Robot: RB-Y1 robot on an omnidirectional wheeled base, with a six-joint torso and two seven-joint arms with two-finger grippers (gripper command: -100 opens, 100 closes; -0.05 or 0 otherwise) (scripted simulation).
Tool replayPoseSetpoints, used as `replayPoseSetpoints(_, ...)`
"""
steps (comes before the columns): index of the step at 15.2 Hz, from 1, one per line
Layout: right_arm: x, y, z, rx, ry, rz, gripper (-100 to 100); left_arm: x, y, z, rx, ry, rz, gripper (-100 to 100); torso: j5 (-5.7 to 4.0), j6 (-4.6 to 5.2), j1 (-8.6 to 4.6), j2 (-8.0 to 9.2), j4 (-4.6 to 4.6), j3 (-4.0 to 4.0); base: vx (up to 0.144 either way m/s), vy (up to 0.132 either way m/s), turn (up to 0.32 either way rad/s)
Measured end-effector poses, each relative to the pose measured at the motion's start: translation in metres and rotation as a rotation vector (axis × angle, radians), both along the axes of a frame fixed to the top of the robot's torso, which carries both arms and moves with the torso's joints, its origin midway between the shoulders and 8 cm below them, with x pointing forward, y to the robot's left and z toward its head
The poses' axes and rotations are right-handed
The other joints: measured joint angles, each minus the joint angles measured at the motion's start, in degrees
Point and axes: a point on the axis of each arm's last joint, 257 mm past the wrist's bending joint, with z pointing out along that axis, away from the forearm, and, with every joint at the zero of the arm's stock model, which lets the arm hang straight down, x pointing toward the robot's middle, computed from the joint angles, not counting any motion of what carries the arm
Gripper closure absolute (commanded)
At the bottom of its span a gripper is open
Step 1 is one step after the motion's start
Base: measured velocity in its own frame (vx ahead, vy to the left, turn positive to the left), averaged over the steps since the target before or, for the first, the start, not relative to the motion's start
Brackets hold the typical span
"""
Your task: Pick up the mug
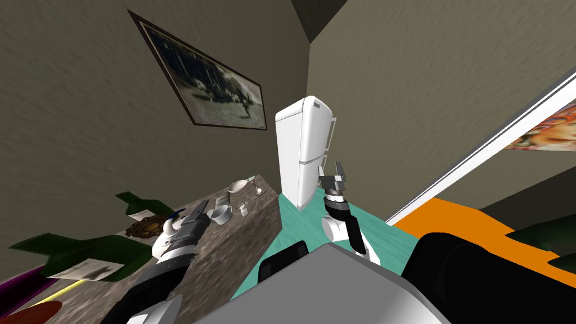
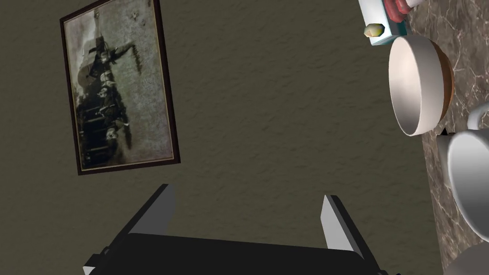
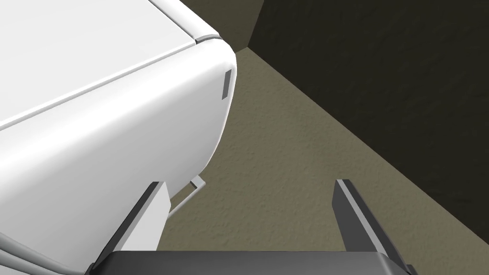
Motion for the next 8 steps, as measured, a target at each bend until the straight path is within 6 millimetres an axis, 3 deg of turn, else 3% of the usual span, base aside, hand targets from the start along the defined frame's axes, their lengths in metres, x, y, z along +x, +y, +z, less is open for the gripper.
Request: replayPoseSetpoints(8,0.0,0.0,0.0,0.0,0.0,0.0,0,0.002,0.031,-0.04,-0.029,0.173,0.037,-100,0.0,0.01,-0.01,0.0,0.0,0.0,-0.009,0.007,-0.097)
